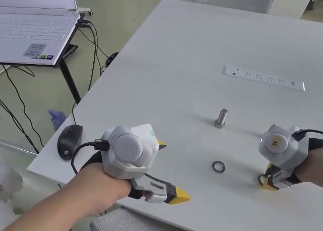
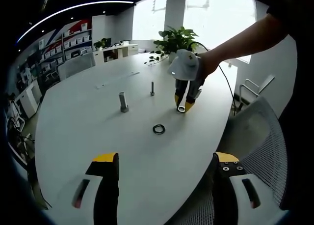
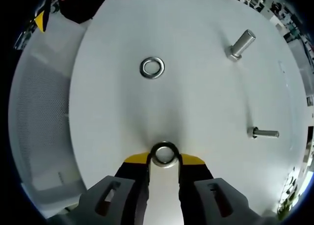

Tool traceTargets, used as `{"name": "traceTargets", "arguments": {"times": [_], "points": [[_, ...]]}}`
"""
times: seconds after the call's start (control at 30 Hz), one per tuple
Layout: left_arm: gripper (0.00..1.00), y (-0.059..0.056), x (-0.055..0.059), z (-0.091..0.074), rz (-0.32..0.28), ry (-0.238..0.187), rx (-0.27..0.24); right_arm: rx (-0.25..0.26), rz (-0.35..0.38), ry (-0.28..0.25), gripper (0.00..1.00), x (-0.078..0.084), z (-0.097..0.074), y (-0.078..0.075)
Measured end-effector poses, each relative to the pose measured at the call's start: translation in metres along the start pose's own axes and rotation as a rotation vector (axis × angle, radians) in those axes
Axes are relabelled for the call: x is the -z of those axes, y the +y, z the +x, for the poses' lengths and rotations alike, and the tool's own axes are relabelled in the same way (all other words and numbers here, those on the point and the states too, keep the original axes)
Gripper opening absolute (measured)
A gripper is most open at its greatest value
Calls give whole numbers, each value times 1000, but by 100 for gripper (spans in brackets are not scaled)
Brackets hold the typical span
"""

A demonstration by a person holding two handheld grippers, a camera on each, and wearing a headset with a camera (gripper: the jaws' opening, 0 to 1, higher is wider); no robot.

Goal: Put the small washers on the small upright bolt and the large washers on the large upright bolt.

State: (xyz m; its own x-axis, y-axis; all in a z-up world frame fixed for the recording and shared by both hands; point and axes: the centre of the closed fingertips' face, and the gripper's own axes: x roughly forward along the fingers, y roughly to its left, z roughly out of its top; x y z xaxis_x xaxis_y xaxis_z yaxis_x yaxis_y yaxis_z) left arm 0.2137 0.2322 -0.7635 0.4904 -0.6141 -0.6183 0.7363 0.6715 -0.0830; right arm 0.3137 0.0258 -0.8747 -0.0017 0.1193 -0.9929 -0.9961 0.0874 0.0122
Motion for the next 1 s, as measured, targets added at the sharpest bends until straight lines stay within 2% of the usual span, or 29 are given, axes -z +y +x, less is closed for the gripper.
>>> {"name": "traceTargets", "arguments": {"times": [0.37,0.67,0.87,1.0], "points": [[78,-1,-1,3,0,-3,3,-11,7,-7,22,-11,-16,-5],[78,1,-2,2,1,-4,3,-7,8,-15,22,-25,-37,-9],[78,3,-3,2,2,-7,2,2,16,-28,22,-31,-45,-21],[79,3,-2,2,-2,-6,1,9,15,-38,22,-41,-60,-28]]}}
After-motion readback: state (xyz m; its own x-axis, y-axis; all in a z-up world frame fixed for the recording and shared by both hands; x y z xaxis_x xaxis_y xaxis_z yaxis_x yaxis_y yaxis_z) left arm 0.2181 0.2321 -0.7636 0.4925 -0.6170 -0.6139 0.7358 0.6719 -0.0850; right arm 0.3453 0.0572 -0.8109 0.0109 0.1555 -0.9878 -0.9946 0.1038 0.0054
